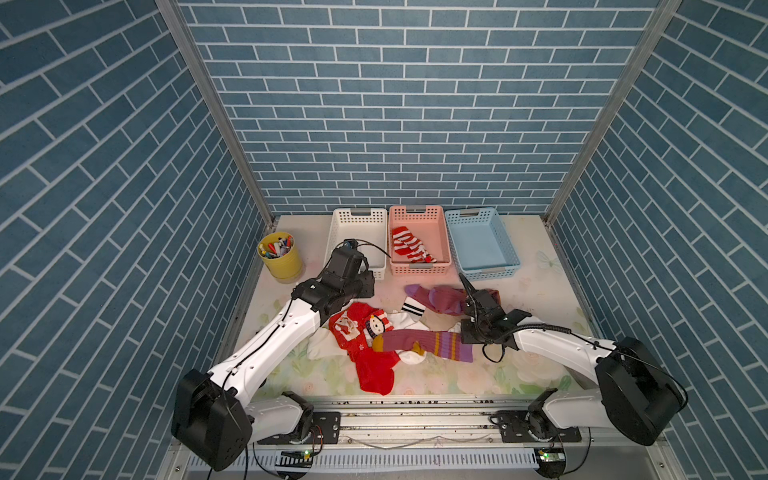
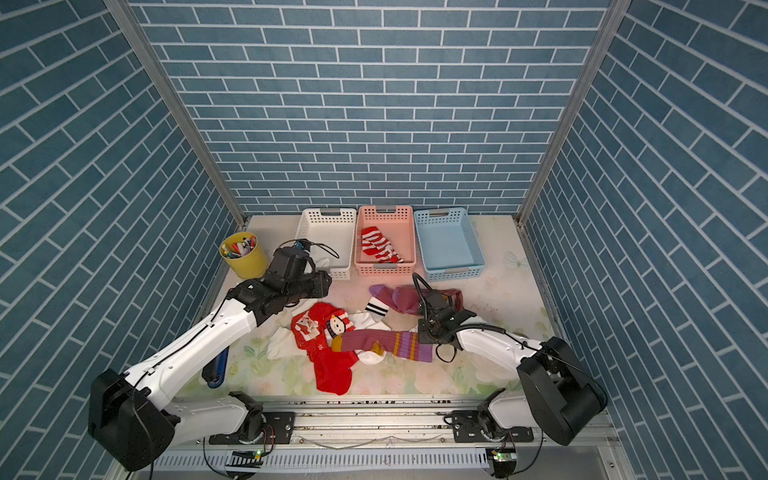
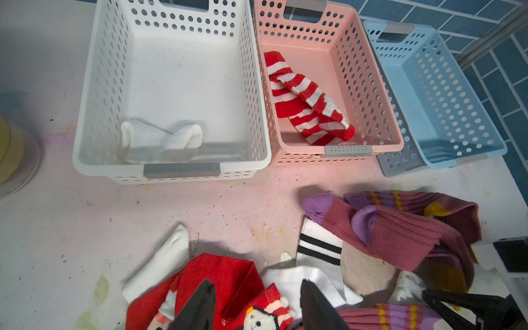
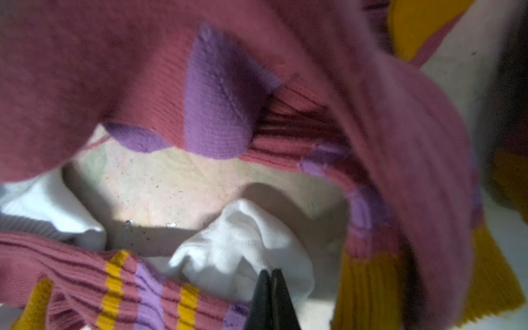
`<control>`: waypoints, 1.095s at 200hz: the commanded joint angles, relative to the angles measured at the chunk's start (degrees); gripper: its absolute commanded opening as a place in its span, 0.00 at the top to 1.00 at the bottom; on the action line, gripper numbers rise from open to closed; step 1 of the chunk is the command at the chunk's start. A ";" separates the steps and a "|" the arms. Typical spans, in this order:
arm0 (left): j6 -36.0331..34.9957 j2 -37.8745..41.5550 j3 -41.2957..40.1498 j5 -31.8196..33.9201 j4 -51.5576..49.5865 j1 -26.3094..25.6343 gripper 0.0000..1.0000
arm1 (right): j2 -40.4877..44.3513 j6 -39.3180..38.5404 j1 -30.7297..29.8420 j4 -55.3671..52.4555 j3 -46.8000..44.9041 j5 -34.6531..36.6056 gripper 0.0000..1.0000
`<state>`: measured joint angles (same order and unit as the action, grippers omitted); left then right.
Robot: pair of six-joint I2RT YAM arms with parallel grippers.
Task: Sort the socks into the basket by color
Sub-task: Pick up the sock at the center of the board.
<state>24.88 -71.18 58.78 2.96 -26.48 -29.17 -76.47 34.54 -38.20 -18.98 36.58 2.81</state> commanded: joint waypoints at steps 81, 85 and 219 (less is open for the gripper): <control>0.06 2.91 -1.74 1.45 -1.82 -0.28 0.44 | 13.29 -4.53 -0.26 -12.19 11.06 1.24 1.00; 0.06 2.97 -1.77 1.48 -1.82 -0.28 0.44 | 13.52 -4.84 -0.27 -12.22 11.58 0.95 1.00; -0.21 6.50 -2.66 2.99 -3.35 -0.29 0.41 | 2.04 -13.39 -0.31 -8.89 35.45 -5.64 1.00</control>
<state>24.88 -66.39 57.23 4.82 -28.10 -29.17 -70.43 23.90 -38.24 -30.17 67.22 0.19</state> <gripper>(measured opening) 0.595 0.044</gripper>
